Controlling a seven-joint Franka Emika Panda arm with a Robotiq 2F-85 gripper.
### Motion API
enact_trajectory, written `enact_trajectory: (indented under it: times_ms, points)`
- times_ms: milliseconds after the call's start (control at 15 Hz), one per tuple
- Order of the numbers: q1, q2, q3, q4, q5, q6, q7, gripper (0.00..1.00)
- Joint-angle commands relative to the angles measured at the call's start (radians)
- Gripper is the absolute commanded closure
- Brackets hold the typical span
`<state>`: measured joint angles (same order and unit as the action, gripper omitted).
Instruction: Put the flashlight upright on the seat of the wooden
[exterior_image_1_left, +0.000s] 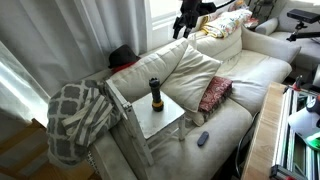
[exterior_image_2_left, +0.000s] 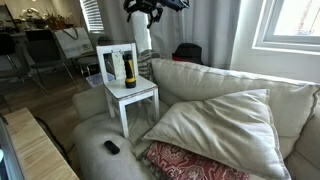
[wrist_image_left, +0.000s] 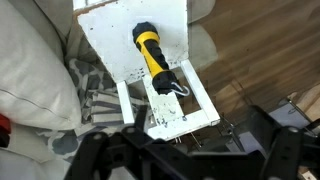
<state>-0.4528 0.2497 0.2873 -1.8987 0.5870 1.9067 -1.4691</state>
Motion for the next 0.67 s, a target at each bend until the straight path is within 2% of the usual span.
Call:
enact_trajectory:
  times_ms: [0, 67, 200, 600]
  points:
    - [0.138, -0.084, -0.147, -0.055, -0.011, -0.01, 0.05, 0.0]
    - [0.153, -0.041, -0.167, -0.004, 0.016, -0.024, 0.012, 0.0]
    - [0.182, -0.062, -0.194, -0.018, 0.011, -0.022, 0.027, 0.0]
    - [0.191, -0.066, -0.204, -0.026, 0.01, -0.021, 0.03, 0.0]
